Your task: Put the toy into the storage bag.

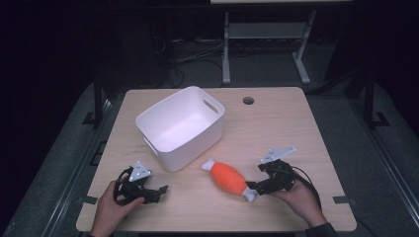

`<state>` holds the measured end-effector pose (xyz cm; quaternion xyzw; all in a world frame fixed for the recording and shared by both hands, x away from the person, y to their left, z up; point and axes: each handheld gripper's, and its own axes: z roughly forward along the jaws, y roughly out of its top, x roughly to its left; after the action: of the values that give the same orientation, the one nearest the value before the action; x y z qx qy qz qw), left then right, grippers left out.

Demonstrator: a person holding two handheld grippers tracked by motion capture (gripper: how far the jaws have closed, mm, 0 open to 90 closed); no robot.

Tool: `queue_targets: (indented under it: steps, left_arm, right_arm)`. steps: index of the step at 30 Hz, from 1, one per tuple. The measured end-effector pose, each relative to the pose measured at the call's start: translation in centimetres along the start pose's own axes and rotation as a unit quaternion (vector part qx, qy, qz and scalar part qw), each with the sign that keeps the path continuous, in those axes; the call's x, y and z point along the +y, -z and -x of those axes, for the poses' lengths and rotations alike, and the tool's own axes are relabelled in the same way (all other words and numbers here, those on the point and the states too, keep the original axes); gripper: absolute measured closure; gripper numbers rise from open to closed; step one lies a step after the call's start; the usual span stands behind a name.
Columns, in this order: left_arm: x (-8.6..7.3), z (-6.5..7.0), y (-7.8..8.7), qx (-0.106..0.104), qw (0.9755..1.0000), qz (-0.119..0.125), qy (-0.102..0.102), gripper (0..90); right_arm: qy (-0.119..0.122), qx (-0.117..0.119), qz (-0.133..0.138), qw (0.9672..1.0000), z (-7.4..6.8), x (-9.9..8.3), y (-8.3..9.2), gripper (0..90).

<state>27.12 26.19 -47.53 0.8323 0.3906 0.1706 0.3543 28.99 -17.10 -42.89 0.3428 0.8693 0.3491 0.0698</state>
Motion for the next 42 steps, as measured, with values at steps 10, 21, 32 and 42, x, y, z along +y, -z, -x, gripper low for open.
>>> queue_targets:
  steps: [10,21,32,42]
  left_arm:
    - [0.0,0.0,0.0,0.000,1.0000,0.000,0.000,12.5]
    - [0.0,0.0,0.0,0.000,1.0000,0.000,0.001,12.5]
    - [0.0,0.0,0.0,0.000,1.0000,0.000,-0.001,12.5]
    - [0.0,0.0,0.0,0.000,1.0000,0.000,-0.001,12.6]
  right_arm:
    - [0.006,0.006,-0.033,0.9994,-0.8,2.2,-1.3,3.1]
    - [0.017,0.021,-0.058,0.9979,-2.1,4.1,-3.0,1.1]
    - [0.038,0.029,-0.071,0.9963,-3.4,6.2,-5.0,1.1]
    - [0.033,0.018,-0.080,0.9961,-3.6,7.1,-6.6,1.1]
